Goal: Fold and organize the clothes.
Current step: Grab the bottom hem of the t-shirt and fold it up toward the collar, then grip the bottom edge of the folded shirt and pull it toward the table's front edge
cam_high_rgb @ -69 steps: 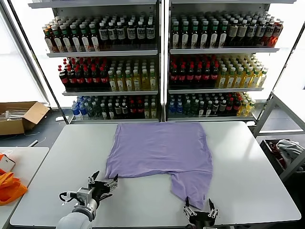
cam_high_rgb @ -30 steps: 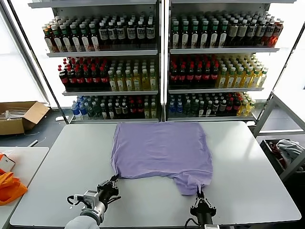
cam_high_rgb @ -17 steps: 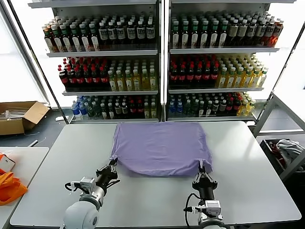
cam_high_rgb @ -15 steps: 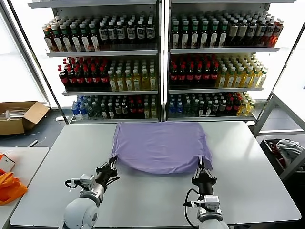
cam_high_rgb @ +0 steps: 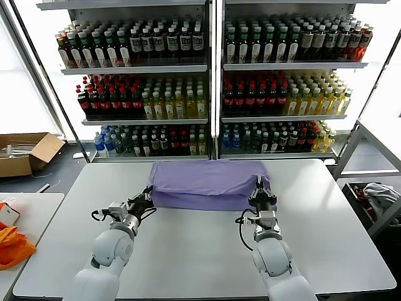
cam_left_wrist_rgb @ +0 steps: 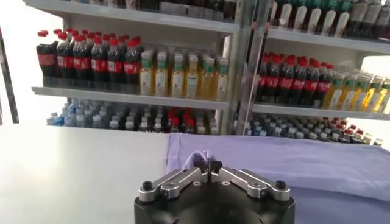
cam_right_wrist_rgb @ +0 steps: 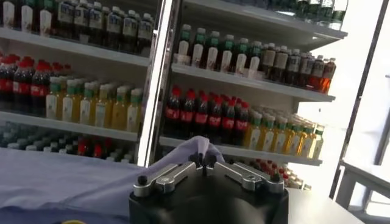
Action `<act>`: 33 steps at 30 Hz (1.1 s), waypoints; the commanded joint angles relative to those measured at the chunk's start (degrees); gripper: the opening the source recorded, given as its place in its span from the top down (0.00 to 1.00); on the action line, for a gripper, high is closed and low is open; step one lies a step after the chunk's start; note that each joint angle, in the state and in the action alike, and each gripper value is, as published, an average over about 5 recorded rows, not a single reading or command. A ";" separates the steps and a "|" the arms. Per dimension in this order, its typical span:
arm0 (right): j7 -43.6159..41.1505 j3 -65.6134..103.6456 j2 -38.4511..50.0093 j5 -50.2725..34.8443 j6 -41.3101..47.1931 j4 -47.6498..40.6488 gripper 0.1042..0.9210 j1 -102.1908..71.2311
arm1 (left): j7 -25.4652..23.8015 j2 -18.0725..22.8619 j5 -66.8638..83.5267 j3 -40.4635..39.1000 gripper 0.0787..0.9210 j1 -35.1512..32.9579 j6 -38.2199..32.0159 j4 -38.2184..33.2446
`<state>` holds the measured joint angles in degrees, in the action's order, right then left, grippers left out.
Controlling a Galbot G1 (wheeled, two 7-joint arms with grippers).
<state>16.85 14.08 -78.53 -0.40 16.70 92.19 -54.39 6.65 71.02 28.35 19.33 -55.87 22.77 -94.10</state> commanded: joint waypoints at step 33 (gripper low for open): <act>7.67 6.02 -1.52 -10.57 8.78 10.78 0.12 -10.29 | 1.82 -0.42 -6.14 -0.79 0.12 -1.95 6.27 -1.67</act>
<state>23.66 19.12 -80.22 -10.13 24.05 100.79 -62.29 8.42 70.63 23.22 18.72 -56.97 28.48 -95.25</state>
